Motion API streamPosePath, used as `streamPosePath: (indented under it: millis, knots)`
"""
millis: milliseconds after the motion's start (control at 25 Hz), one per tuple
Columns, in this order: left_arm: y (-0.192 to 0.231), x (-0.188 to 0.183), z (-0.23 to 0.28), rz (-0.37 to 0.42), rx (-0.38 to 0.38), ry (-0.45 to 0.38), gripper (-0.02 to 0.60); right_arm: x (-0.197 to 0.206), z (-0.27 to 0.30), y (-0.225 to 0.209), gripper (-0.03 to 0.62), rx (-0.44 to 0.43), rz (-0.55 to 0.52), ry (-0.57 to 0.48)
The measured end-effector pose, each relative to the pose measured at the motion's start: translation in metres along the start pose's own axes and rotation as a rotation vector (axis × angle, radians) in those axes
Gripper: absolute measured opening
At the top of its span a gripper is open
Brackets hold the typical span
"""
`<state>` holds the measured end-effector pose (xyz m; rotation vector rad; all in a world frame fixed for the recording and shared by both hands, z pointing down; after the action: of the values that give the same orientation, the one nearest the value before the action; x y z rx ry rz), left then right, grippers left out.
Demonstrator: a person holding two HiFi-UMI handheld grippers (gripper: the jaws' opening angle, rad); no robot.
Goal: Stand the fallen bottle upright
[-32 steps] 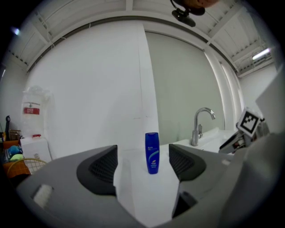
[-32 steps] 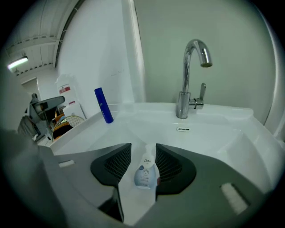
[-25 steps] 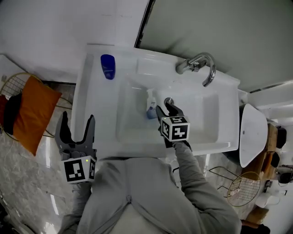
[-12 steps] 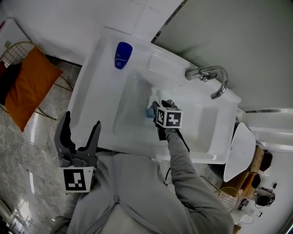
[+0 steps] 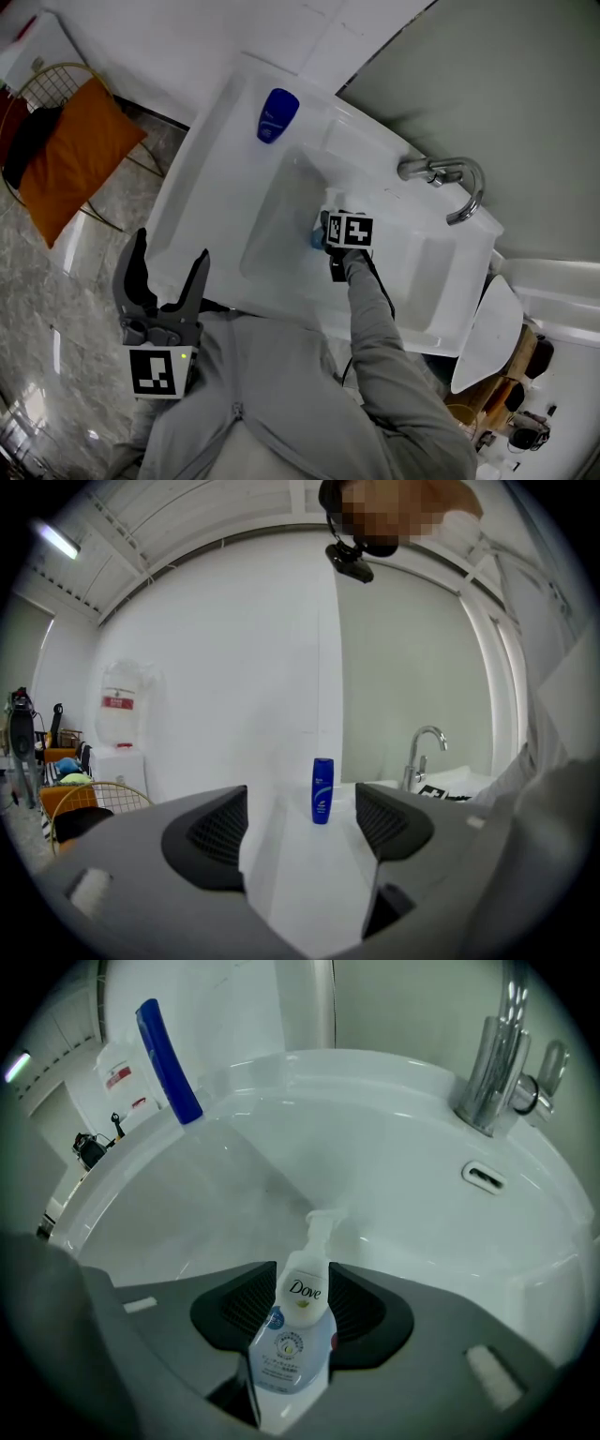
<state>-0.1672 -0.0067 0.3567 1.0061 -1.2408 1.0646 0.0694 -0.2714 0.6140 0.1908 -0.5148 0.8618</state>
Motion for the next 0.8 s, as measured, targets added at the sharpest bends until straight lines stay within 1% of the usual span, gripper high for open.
streamPosePath:
  millis: [280,640,800]
  knots:
    - [-0.002,0.001,-0.003,0.009,-0.018,0.014,0.387,0.001,0.013,-0.003,0.166,-0.043,0.038,0.05]
    - [-0.006,0.003,-0.002,0.006,-0.036,0.015,0.387,0.002,0.037,-0.008,0.207,-0.096,0.12,0.205]
    - [-0.004,0.005,-0.004,0.02,-0.042,0.031,0.387,0.005,0.045,-0.008,0.218,-0.102,0.164,0.239]
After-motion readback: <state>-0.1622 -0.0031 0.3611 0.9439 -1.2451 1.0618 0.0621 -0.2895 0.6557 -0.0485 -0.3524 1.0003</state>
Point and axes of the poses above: the fingertips, and each gripper's own axes: z forward along the fingers, y to its left, x out of its underside, the point moved 3 cm from there along -z, backward along the fingers, and after that the axes turned 6 degrees about -y, right-handed, at the moved point
